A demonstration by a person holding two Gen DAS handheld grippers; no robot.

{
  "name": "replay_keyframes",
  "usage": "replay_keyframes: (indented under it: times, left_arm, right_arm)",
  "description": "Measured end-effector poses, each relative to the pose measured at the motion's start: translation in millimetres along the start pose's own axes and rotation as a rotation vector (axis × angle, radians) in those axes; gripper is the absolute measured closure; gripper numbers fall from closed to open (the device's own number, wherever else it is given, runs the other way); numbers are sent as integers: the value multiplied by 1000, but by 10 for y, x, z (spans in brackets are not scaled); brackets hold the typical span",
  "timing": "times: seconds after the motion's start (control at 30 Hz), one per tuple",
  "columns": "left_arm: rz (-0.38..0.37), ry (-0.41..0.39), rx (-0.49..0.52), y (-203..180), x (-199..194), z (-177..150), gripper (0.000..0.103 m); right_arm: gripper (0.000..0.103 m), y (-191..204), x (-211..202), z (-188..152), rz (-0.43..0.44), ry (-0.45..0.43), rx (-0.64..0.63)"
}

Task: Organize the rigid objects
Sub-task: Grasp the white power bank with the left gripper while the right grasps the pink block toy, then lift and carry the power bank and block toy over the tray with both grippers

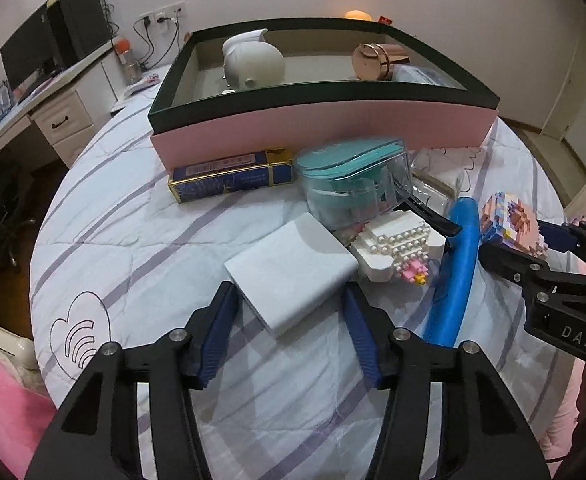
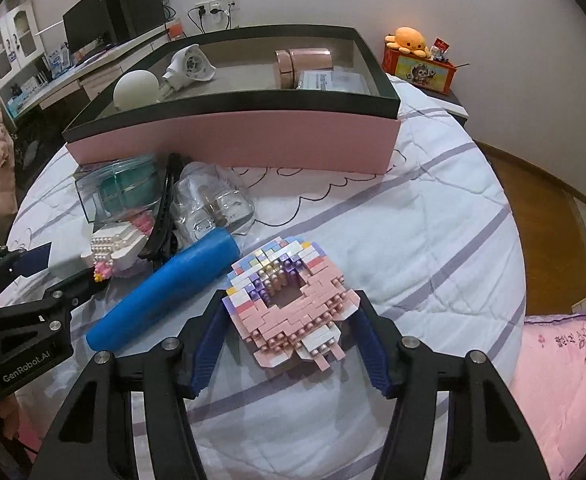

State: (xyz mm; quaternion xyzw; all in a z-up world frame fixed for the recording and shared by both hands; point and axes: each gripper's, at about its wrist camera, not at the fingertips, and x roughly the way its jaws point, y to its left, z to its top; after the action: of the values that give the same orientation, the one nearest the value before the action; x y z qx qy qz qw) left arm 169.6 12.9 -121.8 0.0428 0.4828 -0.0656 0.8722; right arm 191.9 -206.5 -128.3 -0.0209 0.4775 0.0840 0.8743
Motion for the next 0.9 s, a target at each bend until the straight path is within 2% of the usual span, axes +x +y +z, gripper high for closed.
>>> replay_keyframes:
  times: [0.2,0.27,0.37,0.43,0.5,0.53,0.57,0.7,0.8,0.9]
  left_arm:
    - [15,4,2,1,-15,-3,57]
    - [25,3,13,-11,5,20,47]
    - [62,7,-17,25,98,107,19]
    - [56,-3,-28,67,158,139,16]
    - [37,-20,-40,96,184,170,16]
    - [36,-27,-37,95,194,181,23]
    - [27,-34,-27,81,199,189,40]
    - [57,-39,41,-30,174,181,39]
    - [26,-26,6,30,163,180,39]
    - [34,-19,5,41,150,189,39]
  right_arm:
    - [42,-35,-34,-11,15,-4,17]
    - [42,-39,-33,-17,19,-4,19]
    - [42,-43,-22,-19,21,-3,22]
    - [42,-46,-19,-17,25,-2,23]
    - [42,-51,-10,-11,31,1,22]
    - [42,-60,-1,-2,33,3,23]
    - [42,-63,3,2,34,4,24]
    - [42,-68,18,24,33,7,23]
    - [42,-83,17,19,42,6,31]
    - [42,-90,15,19,42,6,37]
